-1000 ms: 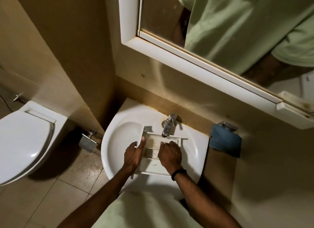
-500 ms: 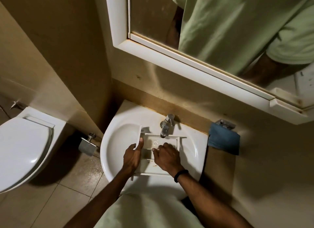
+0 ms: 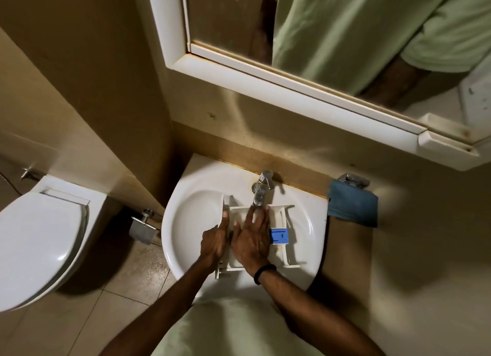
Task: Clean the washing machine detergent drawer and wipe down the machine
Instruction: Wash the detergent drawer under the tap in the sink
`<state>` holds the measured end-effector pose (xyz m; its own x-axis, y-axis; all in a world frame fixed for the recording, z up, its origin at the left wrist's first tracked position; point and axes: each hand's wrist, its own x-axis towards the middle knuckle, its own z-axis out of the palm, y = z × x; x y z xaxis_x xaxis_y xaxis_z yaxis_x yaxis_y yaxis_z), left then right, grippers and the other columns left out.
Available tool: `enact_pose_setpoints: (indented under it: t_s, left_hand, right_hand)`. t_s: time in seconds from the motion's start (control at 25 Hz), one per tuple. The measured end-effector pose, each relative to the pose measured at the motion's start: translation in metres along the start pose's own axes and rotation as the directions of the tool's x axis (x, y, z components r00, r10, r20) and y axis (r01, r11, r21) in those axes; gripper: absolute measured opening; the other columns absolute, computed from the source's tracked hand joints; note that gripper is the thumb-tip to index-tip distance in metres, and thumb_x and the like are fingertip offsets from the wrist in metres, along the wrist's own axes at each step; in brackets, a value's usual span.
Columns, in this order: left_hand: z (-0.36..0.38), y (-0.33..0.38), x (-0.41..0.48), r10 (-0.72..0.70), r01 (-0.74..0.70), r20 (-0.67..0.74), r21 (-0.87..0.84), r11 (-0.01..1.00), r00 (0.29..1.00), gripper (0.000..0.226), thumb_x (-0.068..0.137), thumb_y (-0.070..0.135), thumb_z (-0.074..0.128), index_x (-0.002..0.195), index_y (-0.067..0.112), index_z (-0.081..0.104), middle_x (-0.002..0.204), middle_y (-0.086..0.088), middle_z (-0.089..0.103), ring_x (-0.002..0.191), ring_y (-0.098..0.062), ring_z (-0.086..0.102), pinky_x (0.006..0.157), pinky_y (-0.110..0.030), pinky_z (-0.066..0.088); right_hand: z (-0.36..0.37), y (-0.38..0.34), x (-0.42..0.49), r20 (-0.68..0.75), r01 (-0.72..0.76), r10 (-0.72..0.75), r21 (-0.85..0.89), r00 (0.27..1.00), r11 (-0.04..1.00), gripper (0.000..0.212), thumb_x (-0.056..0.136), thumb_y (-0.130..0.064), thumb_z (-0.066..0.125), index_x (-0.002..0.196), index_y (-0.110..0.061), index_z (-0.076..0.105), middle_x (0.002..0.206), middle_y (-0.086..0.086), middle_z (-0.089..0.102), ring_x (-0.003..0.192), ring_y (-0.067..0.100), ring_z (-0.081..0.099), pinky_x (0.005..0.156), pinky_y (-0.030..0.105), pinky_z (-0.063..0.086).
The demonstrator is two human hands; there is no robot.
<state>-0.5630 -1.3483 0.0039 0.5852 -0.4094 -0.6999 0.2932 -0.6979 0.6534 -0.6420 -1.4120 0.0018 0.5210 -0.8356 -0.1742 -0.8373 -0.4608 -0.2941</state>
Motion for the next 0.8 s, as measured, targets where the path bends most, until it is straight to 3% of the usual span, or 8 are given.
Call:
enact_pose_setpoints:
  t_s: [0.12,0.16,0.28,0.44,0.48,0.64,0.72,0.8]
  left_hand:
    - [-0.005,-0.002,0.003,0.086,-0.085,0.001,0.108,0.990,0.996,0.089,0.090,0.089,0.021,0.090,0.019,0.074,0.094,-0.007,0.075,0.083,-0.021,0.066,0.075,-0.036,0.045]
    - [-0.006,0.000,0.003,0.100,-0.100,0.000,0.123,0.987,0.995,0.088,0.090,0.089,0.020,0.093,0.019,0.073,0.096,-0.006,0.074,0.083,-0.019,0.064,0.076,-0.037,0.044]
    - [0.000,0.007,-0.001,0.128,-0.128,0.008,0.147,0.981,0.992,0.086,0.089,0.089,0.022,0.097,0.017,0.069,0.097,-0.006,0.072,0.086,-0.022,0.063,0.080,-0.038,0.046]
    - [0.000,0.011,-0.001,0.096,-0.097,0.014,0.159,0.982,0.995,0.101,0.076,0.101,0.019,0.093,0.017,0.071,0.095,-0.005,0.074,0.089,-0.026,0.067,0.080,-0.038,0.048]
    - [-0.001,0.010,0.000,0.098,-0.100,0.018,0.160,0.982,0.995,0.101,0.075,0.102,0.018,0.089,0.016,0.069,0.094,-0.006,0.074,0.087,-0.027,0.066,0.081,-0.040,0.050]
    - [0.001,0.006,-0.001,0.138,-0.140,0.022,0.147,0.979,0.990,0.102,0.073,0.103,0.014,0.092,0.017,0.067,0.099,-0.006,0.072,0.091,-0.028,0.065,0.092,-0.047,0.053]
    - [0.000,0.004,-0.002,0.149,-0.145,-0.020,0.124,0.982,0.989,0.103,0.073,0.102,0.015,0.096,0.014,0.064,0.103,-0.011,0.072,0.097,-0.033,0.065,0.093,-0.047,0.053]
    - [-0.004,0.000,-0.002,0.155,-0.152,-0.048,0.074,0.986,0.987,0.099,0.076,0.100,0.021,0.096,0.012,0.062,0.103,-0.017,0.072,0.100,-0.038,0.065,0.093,-0.047,0.051]
  right_hand:
    - [0.005,0.000,-0.002,0.048,0.321,-0.325,0.071,0.945,0.944,0.060,0.102,-0.034,0.036,0.157,-0.015,0.022,0.163,0.003,0.027,0.153,0.019,0.016,0.124,0.038,0.021]
    - [0.003,0.011,0.006,0.024,0.324,-0.324,0.004,0.946,0.946,0.060,0.103,-0.035,0.033,0.158,-0.015,0.022,0.164,0.004,0.025,0.155,0.018,0.011,0.125,0.040,0.016]
    - [0.003,0.034,0.020,-0.063,0.071,-0.078,-0.097,0.995,0.993,0.060,0.105,-0.042,0.024,0.158,-0.014,0.024,0.165,0.006,0.019,0.155,0.024,0.008,0.126,0.042,0.006]
    - [0.010,0.015,0.008,0.085,0.424,-0.420,-0.048,0.904,0.904,0.062,0.101,-0.035,0.031,0.157,-0.009,0.027,0.163,0.009,0.026,0.153,0.022,0.021,0.126,0.039,0.005]
    - [0.007,0.023,0.007,0.061,0.405,-0.401,-0.080,0.914,0.911,0.059,0.102,-0.035,0.028,0.157,-0.012,0.030,0.163,0.005,0.027,0.152,0.019,0.024,0.126,0.040,0.007]
    - [0.000,0.048,-0.003,-0.147,0.017,-0.033,-0.111,0.989,0.994,0.058,0.103,-0.037,0.032,0.157,-0.014,0.030,0.162,0.006,0.032,0.151,0.022,0.026,0.124,0.039,0.016]
    - [0.004,0.039,-0.003,-0.166,-0.030,0.015,-0.089,0.986,0.996,0.058,0.101,-0.034,0.036,0.153,-0.010,0.037,0.159,0.012,0.037,0.150,0.026,0.030,0.123,0.038,0.018]
    - [0.003,0.035,0.001,-0.229,-0.015,0.001,-0.058,0.974,0.998,0.051,0.096,-0.026,0.040,0.141,-0.006,0.054,0.149,0.016,0.050,0.143,0.029,0.042,0.119,0.042,0.030]
